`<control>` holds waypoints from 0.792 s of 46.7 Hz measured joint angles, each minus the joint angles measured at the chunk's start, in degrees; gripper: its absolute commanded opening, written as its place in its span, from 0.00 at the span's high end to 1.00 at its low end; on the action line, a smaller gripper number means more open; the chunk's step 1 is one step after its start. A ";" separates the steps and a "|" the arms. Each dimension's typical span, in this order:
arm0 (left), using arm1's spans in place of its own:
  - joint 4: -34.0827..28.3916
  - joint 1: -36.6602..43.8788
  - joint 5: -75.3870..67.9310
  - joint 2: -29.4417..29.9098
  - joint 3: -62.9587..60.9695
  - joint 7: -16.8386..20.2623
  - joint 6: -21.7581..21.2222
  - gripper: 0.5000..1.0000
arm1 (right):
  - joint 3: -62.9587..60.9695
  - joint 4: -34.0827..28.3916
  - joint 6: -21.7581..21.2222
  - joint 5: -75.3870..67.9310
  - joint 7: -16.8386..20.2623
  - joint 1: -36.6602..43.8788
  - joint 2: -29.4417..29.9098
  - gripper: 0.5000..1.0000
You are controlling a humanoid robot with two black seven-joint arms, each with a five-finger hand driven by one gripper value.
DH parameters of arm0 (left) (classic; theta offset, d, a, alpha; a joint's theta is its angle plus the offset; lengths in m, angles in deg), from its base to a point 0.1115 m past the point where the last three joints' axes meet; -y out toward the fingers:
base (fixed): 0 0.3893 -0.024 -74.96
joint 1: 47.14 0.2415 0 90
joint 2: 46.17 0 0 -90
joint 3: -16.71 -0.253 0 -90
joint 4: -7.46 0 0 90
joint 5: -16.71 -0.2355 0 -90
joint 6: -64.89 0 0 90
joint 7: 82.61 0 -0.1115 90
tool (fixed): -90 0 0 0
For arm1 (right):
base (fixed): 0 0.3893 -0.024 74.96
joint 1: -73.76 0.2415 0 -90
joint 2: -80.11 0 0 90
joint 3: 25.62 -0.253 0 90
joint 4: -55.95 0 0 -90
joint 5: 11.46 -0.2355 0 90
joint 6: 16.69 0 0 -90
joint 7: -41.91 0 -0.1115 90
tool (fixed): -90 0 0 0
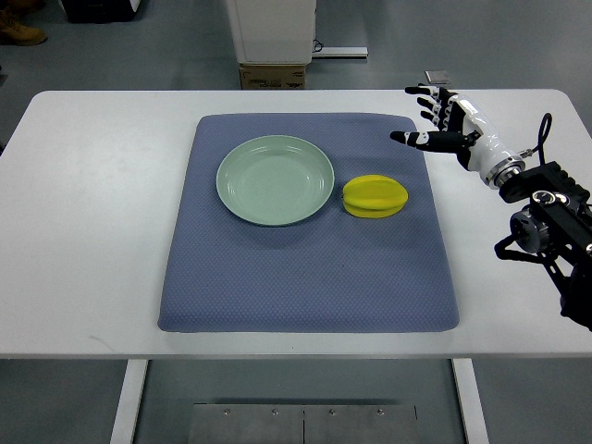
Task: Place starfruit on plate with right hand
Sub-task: 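Move the open right hand down toward the yellow starfruit, then close the right hand fingers around the yellow starfruit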
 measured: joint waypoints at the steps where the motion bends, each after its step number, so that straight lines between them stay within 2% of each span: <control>1: 0.00 -0.01 0.00 0.00 0.00 0.00 0.00 0.00 | 0.95 -0.57 -0.01 0.34 -0.10 0.00 -0.46 0.00; 14: 0.00 -0.02 0.00 0.00 0.00 0.00 0.00 0.00 | 10.51 -5.74 -0.70 5.44 -0.32 2.79 -3.48 0.00; 37: 0.00 -0.02 0.00 0.00 0.00 0.00 0.02 0.00 | 20.17 -5.38 -0.34 11.89 -0.79 6.24 -3.43 0.00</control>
